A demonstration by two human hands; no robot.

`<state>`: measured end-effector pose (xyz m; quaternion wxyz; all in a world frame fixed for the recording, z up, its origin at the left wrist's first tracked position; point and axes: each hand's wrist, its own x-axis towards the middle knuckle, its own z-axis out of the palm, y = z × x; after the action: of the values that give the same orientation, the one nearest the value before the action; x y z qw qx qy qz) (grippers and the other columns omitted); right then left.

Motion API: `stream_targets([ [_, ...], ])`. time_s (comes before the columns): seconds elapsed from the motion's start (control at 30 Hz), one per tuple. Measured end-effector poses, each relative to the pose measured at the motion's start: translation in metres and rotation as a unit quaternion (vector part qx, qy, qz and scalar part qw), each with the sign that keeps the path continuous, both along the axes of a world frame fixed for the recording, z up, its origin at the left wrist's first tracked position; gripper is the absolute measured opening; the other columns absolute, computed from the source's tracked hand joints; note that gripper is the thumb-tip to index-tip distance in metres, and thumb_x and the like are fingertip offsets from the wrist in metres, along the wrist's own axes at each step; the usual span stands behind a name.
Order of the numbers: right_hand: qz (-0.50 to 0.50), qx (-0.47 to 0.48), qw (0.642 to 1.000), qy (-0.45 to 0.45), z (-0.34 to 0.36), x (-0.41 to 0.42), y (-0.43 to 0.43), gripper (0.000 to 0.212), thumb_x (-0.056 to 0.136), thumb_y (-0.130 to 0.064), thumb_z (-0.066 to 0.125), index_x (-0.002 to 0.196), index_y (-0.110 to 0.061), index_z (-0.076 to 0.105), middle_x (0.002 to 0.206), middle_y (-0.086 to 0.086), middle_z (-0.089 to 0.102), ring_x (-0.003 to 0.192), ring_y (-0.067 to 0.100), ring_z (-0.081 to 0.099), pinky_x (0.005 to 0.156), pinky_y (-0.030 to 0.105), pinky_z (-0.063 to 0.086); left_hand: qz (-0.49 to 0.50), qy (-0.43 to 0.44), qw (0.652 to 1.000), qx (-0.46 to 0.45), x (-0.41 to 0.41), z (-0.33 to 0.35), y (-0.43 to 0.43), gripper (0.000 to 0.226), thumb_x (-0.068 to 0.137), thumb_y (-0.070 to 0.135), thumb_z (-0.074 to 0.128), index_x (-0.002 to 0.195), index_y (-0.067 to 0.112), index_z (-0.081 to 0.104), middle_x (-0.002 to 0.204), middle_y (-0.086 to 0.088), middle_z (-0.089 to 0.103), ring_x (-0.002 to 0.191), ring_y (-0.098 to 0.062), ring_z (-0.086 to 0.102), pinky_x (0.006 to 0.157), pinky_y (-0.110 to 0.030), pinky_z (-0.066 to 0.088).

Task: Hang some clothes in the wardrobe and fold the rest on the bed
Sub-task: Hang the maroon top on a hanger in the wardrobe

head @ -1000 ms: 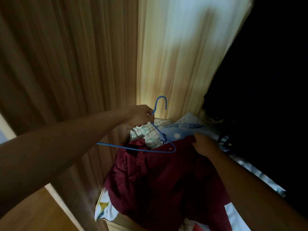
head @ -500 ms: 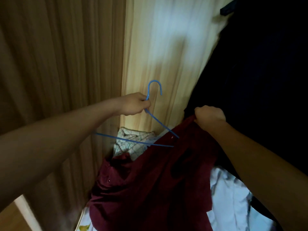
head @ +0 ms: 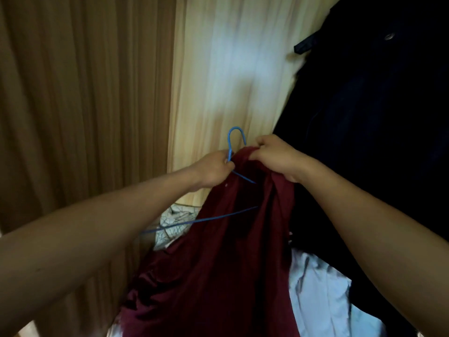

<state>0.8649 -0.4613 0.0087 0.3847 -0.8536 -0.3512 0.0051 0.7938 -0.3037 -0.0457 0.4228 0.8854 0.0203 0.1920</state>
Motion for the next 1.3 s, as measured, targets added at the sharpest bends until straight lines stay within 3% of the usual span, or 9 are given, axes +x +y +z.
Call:
stream_targets([
  [0.17,0.117,-0.020,0.993,-0.023,0.021,-0.013,-0.013,0.010,0.093,-0.026,0.069,0.089,-0.017,0.069,0.081,0.000,0.067,0.075,0.008,0.058,0.071,0.031,0.048,-0.038,-0.028,0.989,-0.143,0.002,0.003,-0.018,0.027,0.099,0.027,0.053,0.074,0.020,0.059,0.052,0.008,0.048,0.043,-0.008,0.040,0.041,-0.018,0.029],
  [0.27,0.061,-0.093,0.984,-0.142,0.009,-0.001,-0.025,0.030,0.098,-0.046,0.059,0.115,-0.022,0.057,0.095,-0.002,0.065,0.086,0.012,0.059,0.078,0.031,0.048,-0.063,-0.043,0.985,-0.154,0.000,0.010,-0.018,0.019,0.101,0.027,0.053,0.090,0.022,0.068,0.061,0.010,0.058,0.051,-0.004,0.052,0.048,-0.019,0.042],
  [0.47,0.097,-0.125,0.934,-0.321,-0.005,0.010,-0.041,0.027,0.100,-0.051,0.051,0.105,-0.030,0.066,0.071,-0.019,0.055,0.073,0.006,0.060,0.070,0.029,0.045,-0.108,0.017,0.990,-0.084,-0.001,0.020,-0.002,0.031,0.103,0.031,0.051,0.092,0.012,0.072,0.083,0.008,0.065,0.077,-0.006,0.058,0.082,-0.027,0.043],
  [0.57,0.075,-0.124,0.902,-0.406,0.004,0.018,-0.048,0.034,0.099,-0.057,0.042,0.086,-0.029,0.057,0.068,-0.016,0.051,0.073,0.018,0.062,0.066,0.031,0.043,-0.187,0.108,0.967,-0.136,-0.004,0.016,0.006,0.023,0.101,0.034,0.055,0.088,0.028,0.073,0.085,0.013,0.071,0.075,-0.001,0.065,0.076,-0.025,0.050],
  [0.73,0.026,-0.122,0.885,-0.448,0.013,0.039,-0.070,0.025,0.100,-0.054,0.039,0.083,-0.036,0.038,0.069,-0.011,0.047,0.079,0.032,0.064,0.066,0.032,0.038,-0.246,0.180,0.927,-0.220,-0.008,0.012,0.032,0.028,0.095,0.038,0.065,0.119,0.025,0.066,0.124,-0.004,0.070,0.110,-0.020,0.068,0.089,-0.037,0.058],
  [0.9,-0.029,-0.135,0.869,-0.475,0.022,0.047,-0.083,0.036,0.099,-0.057,0.036,0.081,-0.027,0.043,0.067,-0.001,0.050,0.075,0.035,0.063,0.064,0.037,0.046,-0.266,0.286,0.911,-0.129,-0.010,0.003,0.058,0.046,0.090,0.029,0.072,0.135,0.024,0.060,0.134,-0.005,0.066,0.124,-0.024,0.062,0.104,-0.043,0.051],
  [1.03,-0.054,-0.134,0.867,-0.478,0.027,0.051,-0.093,0.045,0.098,-0.060,0.031,0.083,-0.021,0.048,0.064,0.001,0.050,0.072,0.036,0.063,0.063,0.040,0.049,-0.223,0.224,0.933,-0.168,-0.013,0.000,0.064,0.036,0.097,0.044,0.062,0.128,0.027,0.061,0.126,0.003,0.071,0.117,-0.015,0.067,0.088,-0.025,0.057],
  [1.13,-0.072,-0.136,0.859,-0.488,0.029,0.052,-0.094,0.047,0.099,-0.059,0.032,0.088,-0.018,0.052,0.070,0.011,0.061,0.073,0.038,0.064,0.061,0.040,0.047,-0.147,0.109,0.971,-0.156,-0.009,0.005,0.063,0.019,0.100,0.030,0.060,0.112,0.018,0.068,0.103,0.004,0.077,0.097,-0.011,0.072,0.076,-0.019,0.057],
  [1.3,-0.077,-0.194,0.817,-0.537,0.030,0.053,-0.102,0.064,0.093,-0.069,0.015,0.091,-0.018,0.054,0.072,0.006,0.063,0.071,0.035,0.066,0.057,0.035,0.042,-0.009,0.021,0.994,0.108,-0.006,0.030,0.076,0.013,0.103,0.026,0.057,0.094,0.018,0.063,0.091,0.000,0.068,0.095,-0.021,0.064,0.075,-0.022,0.050],
])
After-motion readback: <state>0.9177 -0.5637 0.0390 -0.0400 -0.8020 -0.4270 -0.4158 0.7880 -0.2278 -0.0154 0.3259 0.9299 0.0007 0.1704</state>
